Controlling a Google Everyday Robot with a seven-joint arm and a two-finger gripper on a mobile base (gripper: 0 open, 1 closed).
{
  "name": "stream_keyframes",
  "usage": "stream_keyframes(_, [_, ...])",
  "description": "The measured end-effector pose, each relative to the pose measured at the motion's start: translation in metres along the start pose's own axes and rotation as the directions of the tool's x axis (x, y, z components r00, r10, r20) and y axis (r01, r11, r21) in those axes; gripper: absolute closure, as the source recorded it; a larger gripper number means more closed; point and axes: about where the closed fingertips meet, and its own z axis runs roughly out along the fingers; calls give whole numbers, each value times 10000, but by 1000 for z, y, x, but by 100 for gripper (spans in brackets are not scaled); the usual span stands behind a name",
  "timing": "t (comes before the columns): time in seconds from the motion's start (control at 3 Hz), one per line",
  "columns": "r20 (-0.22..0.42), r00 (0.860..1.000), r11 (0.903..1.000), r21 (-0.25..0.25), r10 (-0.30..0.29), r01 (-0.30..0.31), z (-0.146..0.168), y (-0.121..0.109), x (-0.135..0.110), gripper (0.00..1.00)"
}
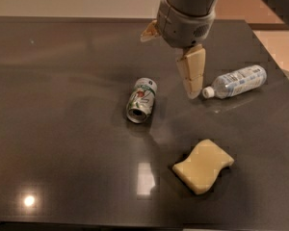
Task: Place 7up can upright
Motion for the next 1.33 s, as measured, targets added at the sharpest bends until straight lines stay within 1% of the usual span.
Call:
stream_keyframes(0.33, [160,9859,9858,-164,-1668,1670,26,-12,-12,0])
stream_keyframes(0.67, [534,9527,9532,-290,-2991,3009,51,-15,-25,0])
stream_keyframes(1.0, [885,9122,9131,-478,-4000,4050,73,-17,-38,0])
stream_keyframes(1.33, [1087,8646,8627,-792,-4905,4994,89,-15,-44,0])
